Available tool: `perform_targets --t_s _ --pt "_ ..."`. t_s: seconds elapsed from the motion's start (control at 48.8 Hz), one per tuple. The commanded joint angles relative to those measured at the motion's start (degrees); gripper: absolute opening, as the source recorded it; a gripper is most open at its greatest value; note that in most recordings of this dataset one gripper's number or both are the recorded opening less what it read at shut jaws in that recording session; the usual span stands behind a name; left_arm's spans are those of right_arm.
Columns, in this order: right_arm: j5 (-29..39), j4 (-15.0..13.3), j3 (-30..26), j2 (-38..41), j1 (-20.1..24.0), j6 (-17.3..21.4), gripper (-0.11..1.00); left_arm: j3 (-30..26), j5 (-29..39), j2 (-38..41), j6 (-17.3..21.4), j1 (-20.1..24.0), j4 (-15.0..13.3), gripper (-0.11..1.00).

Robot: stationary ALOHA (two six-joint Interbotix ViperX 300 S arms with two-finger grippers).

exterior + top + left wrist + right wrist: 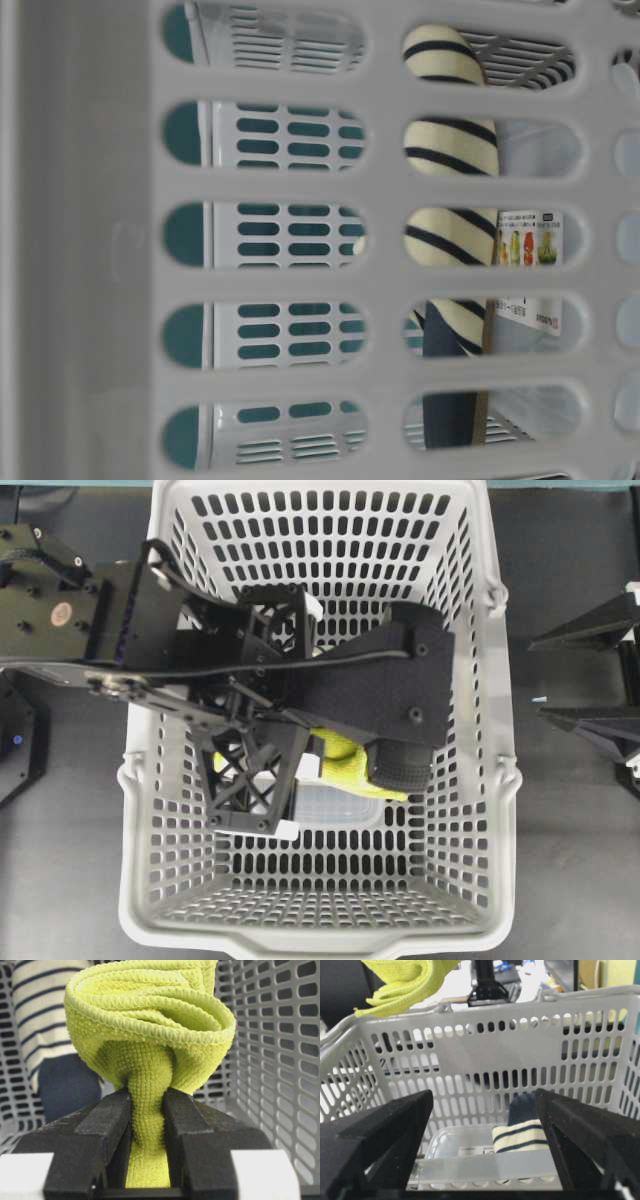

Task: Pick up the yellow cloth from the shopping basket with the left arm.
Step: 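Lift the gripped yellow cloth upward out of the basket with the left gripper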

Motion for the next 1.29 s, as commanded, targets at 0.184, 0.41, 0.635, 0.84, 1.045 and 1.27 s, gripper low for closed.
perform_targets --t_s 0.184,0.41,0.635,0.84,1.045,1.27 --pt "-1.0 0.1 -0.5 -0.3 0.2 0.1 0.78 -0.3 -0.2 -0.5 0.0 0.4 0.2 0.17" --pt "-1.1 0.1 -0.5 -0.6 0.2 0.1 0.78 -0.3 -0.3 -0.6 0.0 1.8 0.3 0.17" --pt "-0.8 0.1 -0.4 -1.1 0.2 0.1 0.78 -0.3 -0.2 -0.6 0.0 2.0 0.3 0.17" --pt "-0.9 0.1 -0.3 -1.2 0.2 0.1 0.78 -0.3 0.1 -0.8 0.1 3.0 0.3 0.17" --pt "-1.1 0.1 -0.2 -1.2 0.2 0.1 0.78 -0.4 0.0 -0.7 0.2 3.3 0.2 0.17" --pt "-1.8 0.1 -0.2 -1.4 0.2 -0.1 0.78 -0.5 0.0 -0.7 0.1 4.7 0.3 0.17"
